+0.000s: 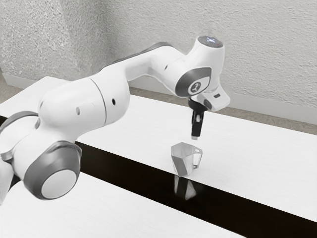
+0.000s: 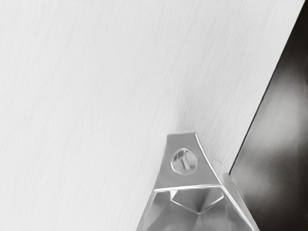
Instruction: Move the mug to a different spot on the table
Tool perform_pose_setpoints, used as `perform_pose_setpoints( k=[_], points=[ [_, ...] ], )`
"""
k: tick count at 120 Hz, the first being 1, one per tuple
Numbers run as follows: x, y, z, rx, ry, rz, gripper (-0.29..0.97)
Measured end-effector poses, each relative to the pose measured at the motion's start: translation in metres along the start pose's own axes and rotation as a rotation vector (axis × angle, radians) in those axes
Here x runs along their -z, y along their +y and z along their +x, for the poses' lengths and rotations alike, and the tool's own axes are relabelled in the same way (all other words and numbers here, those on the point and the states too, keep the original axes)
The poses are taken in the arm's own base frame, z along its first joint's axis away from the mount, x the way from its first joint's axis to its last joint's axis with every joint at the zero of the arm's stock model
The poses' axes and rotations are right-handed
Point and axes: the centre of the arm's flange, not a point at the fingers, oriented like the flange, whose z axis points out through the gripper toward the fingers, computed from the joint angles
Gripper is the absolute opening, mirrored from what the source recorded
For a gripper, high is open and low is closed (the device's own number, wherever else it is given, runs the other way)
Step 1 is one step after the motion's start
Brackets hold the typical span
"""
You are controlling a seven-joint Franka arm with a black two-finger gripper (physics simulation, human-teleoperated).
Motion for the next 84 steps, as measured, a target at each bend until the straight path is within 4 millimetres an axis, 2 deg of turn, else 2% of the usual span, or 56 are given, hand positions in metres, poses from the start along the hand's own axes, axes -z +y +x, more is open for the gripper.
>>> perform_pose_setpoints(
  k=[9,30,53,84],
  points=[
    [-0.019,0.0,0.004,-0.007,0.013,-0.037,0.68],
    [-0.05,-0.002,0.009,-0.006,0.051,-0.101,0.68],
    [-0.075,-0.001,0.013,0.002,0.068,-0.146,0.68],
    [-0.1,-0.002,0.015,0.005,0.073,-0.172,0.68]
  ],
)
